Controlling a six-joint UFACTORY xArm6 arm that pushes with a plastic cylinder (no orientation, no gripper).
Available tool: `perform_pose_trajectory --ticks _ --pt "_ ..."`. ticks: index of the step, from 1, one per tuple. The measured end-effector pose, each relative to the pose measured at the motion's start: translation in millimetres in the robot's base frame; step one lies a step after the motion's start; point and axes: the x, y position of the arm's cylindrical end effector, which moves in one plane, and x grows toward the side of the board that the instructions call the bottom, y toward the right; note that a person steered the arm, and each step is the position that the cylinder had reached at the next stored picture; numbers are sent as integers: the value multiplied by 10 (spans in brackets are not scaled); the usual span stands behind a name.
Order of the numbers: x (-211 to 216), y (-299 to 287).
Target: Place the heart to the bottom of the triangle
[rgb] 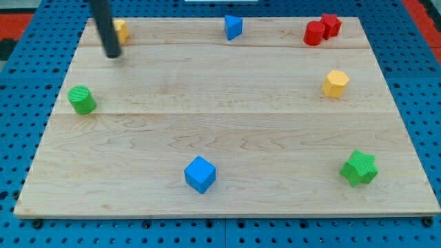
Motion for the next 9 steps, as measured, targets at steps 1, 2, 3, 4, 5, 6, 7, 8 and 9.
perform_pose_trajectory --ticks 1,2,3,4,5,6,7,8,9 --pt "-452 -150" --pt "-724 -41" --pt "-458 507" --pt "-153 1137" --pt "-93 1276" --pt "-255 624" --pt "-480 962" --pt "-363 1578" --pt "-22 2104"
